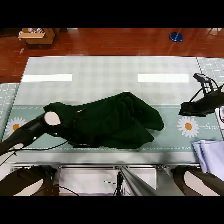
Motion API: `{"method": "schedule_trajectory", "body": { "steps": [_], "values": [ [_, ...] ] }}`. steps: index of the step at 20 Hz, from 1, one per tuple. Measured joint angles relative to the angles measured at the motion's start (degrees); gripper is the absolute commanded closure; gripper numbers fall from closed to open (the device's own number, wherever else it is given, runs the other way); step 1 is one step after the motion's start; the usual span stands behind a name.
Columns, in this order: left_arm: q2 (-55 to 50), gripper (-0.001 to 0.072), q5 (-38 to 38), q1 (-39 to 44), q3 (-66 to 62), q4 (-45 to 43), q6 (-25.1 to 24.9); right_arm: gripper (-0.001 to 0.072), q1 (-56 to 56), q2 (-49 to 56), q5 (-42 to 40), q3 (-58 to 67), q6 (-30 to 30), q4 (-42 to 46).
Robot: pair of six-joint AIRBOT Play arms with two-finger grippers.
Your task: Fold the shirts.
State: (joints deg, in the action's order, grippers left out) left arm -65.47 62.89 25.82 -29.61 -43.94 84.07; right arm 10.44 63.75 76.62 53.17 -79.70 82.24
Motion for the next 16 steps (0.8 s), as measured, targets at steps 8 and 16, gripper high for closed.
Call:
{"method": "schedule_trajectory", "body": {
  "steps": [8,16],
  "values": [
    [-5.9,0.0026,-7.8,2.6,0.0,8.7,-0.5,0.0278,0.2,0.0,-0.2,-2.2,0.7,-1.0],
    [-11.6,0.0445,-13.1,2.8,-2.3,13.8,-2.1,0.0279,0.2,0.0,-0.2,-2.4,0.9,-1.3]
  ]
}}
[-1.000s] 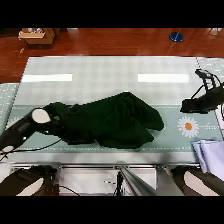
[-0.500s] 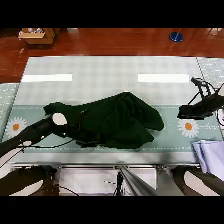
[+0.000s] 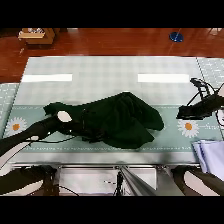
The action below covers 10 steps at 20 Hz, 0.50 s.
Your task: Fold the shirts.
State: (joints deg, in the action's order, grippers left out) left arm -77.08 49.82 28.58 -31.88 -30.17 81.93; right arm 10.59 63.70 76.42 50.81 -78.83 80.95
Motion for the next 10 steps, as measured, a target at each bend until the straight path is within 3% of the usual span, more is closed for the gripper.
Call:
{"method": "schedule_trajectory", "body": {
  "steps": [1,2,10],
  "values": [
    [-1.0,0.0581,-0.3,0.0,-0.7,0.3,-0.1,0.0279,0.0,0.0,0.0,0.0,0.0,0.0],
    [-2.1,0.0673,-0.2,0.0,-1.3,0.8,-0.3,0.0279,0.0,0.0,0.0,0.0,0.0,-0.1],
    [-5.0,0.0674,4.9,0.0,-3.2,1.9,-6.5,0.0278,1.3,0.0,-0.4,-1.3,0.2,0.8]
  ]
}}
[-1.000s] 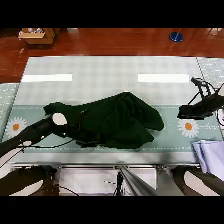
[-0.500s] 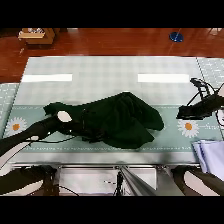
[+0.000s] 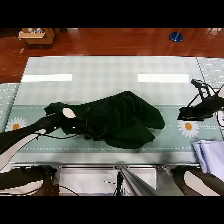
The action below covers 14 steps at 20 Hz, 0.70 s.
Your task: Fold the shirts.
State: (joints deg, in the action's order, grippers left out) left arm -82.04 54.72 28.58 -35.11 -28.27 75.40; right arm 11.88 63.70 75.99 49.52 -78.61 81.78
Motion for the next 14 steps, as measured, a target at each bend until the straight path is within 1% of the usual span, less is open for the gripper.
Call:
{"method": "schedule_trajectory", "body": {
  "steps": [3,4,5,8,10,14],
  "values": [
    [1.5,0.0674,2.5,0.0,-0.1,-0.9,-1.9,0.0273,3.6,0.0,-0.7,-3.7,1.7,-4.5],
    [2.5,0.0674,3.1,0.0,-0.1,-0.5,-2.3,0.0226,4.8,0.0,-0.9,-5.1,2.9,-7.1],
    [3.5,0.0674,3.9,0.0,-0.1,-0.3,-2.6,0.0206,5.9,0.0,-1.2,-6.6,4.6,-10.6],
    [6.8,0.0674,5.1,0.0,-0.2,0.0,-3.0,0.0206,7.7,0.0,-2.2,-10.8,10.7,-21.7],
    [8.9,0.0674,5.7,0.0,-0.2,0.3,-3.1,0.0206,8.2,0.0,-3.8,-13.3,13.6,-27.2],
    [12.2,0.0674,6.9,0.0,-0.2,0.4,-3.0,0.0208,8.6,0.0,-8.8,-17.0,16.2,-32.3]
  ]
}}
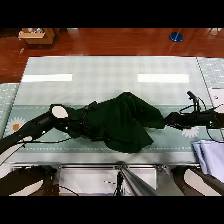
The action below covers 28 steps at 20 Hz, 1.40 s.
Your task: Fold the shirts.
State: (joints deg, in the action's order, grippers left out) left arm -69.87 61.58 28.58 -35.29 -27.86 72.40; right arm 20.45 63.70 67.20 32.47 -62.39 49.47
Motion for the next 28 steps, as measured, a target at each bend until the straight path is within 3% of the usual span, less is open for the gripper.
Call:
{"method": "schedule_trajectory", "body": {
  "steps": [5,6,7,8,9,13,17,23,28],
  "values": [
    [2.5,0.0674,0.6,0.0,-0.4,0.0,0.2,0.0214,-1.8,0.2,-6.7,-2.3,0.4,-3.5],
    [2.8,0.0674,0.7,0.0,-0.7,0.0,0.3,0.0256,-3.0,0.7,-7.8,-2.6,0.1,-3.9],
    [3.1,0.0674,0.8,-0.1,-1.1,0.0,0.3,0.0426,-4.2,1.2,-8.7,-2.7,0.0,-4.2],
    [3.3,0.0674,0.7,-0.2,-1.5,0.0,0.2,0.0656,-5.8,2.1,-9.9,-2.8,-0.2,-4.4],
    [3.5,0.0674,0.8,-0.3,-2.1,0.0,0.3,0.069,-7.3,2.9,-10.7,-2.9,-0.3,-4.8],
    [5.0,0.0675,2.3,-3.0,-6.0,0.0,0.3,0.0691,-11.2,3.5,-12.6,-1.9,-0.1,-7.3],
    [11.0,0.0674,4.8,-10.6,-14.4,0.0,0.3,0.0691,-9.7,-4.0,-8.7,4.9,0.2,-8.1],
    [22.8,0.0674,6.6,-30.3,-33.6,0.1,0.3,0.0692,-4.0,-19.6,-6.9,23.6,-3.4,-7.3],
    [29.3,0.0674,7.1,-47.1,-46.0,0.1,1.9,0.0692,0.1,-25.7,-6.9,38.1,-9.6,-5.0]
  ]
}}
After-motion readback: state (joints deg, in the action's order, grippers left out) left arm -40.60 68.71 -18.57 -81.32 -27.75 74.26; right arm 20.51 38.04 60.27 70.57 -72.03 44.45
